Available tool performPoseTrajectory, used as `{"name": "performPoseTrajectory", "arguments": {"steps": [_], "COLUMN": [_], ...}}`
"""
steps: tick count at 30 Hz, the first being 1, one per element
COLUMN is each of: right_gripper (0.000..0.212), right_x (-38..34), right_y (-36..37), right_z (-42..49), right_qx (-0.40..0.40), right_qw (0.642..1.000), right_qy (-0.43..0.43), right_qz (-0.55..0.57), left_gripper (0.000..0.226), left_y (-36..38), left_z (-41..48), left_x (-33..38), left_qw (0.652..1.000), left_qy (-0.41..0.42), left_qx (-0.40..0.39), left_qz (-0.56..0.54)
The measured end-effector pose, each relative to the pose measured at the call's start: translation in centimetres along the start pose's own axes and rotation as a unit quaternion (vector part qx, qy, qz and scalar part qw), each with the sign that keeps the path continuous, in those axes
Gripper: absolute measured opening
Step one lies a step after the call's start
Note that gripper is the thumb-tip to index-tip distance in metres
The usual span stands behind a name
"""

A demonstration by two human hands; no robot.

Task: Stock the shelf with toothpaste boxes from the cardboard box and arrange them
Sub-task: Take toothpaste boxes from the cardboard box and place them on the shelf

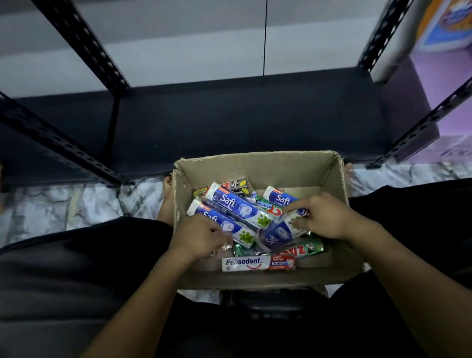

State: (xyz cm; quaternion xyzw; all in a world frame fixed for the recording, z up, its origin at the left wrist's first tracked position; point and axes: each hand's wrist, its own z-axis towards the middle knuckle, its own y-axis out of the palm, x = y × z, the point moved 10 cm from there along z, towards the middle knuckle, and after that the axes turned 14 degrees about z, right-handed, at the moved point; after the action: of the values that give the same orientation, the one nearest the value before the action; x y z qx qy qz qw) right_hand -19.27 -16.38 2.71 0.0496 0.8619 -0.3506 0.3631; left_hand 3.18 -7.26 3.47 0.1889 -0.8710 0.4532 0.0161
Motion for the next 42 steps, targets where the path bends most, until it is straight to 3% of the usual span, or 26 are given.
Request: {"name": "performPoseTrajectory", "arguments": {"steps": [9,18,28,33,38,42], "right_gripper": [0.026,0.025,0.025,0.024,0.032,0.043], "right_x": [-6.2,-18.6,-25.6,-25.5,-25.7,-27.9], "right_y": [-11.0,-23.0,-32.0,-35.2,-36.5,-36.4], "right_z": [-7.1,-19.1,-27.5,-26.2,-22.6,-18.6], "right_qx": [0.202,0.372,0.430,0.515,0.626,0.612], "right_qw": [0.972,0.888,0.772,0.744,0.716,0.754], "right_qy": [-0.088,-0.253,-0.403,-0.370,-0.287,-0.240], "right_qz": [0.080,0.099,0.238,0.211,0.118,0.000], "left_gripper": [0.023,0.027,0.023,0.023,0.027,0.031], "left_y": [-12.2,-26.8,-37.9,-40.7,-43.0,-44.3], "left_z": [-5.1,-16.0,-26.7,-28.5,-26.0,-21.5], "left_x": [3.5,6.9,7.5,8.3,10.9,13.2], "left_qw": [0.985,0.936,0.851,0.806,0.789,0.783], "left_qy": [0.049,0.095,0.180,0.213,0.180,0.156], "left_qx": [0.160,0.322,0.448,0.496,0.552,0.588], "left_qz": [-0.046,-0.103,-0.207,-0.242,-0.204,-0.125]}}
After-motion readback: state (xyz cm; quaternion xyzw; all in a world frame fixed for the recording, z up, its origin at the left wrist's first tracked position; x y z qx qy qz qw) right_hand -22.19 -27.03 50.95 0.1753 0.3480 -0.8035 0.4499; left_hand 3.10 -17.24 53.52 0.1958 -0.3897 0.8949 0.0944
